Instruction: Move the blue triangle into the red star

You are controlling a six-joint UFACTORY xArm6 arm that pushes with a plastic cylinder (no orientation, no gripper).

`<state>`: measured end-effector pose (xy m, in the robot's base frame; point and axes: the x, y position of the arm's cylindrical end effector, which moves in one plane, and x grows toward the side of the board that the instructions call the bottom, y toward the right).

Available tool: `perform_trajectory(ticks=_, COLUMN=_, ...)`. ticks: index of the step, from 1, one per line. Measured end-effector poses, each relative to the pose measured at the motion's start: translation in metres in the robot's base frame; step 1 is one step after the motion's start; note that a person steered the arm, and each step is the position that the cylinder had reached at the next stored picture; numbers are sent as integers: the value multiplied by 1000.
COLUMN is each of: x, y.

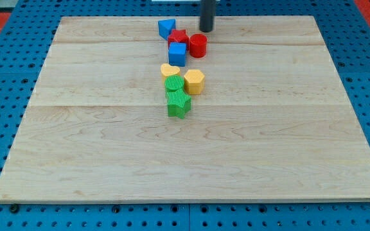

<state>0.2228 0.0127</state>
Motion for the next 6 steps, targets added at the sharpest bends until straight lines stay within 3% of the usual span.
perform_trajectory(ticks=1, x=-4, y=-68)
perform_trajectory(ticks=4, x=-28, y=-168)
perform_trajectory(ticks=5, x=-3, y=-171)
perform_trajectory(ticks=6, x=6, y=-89)
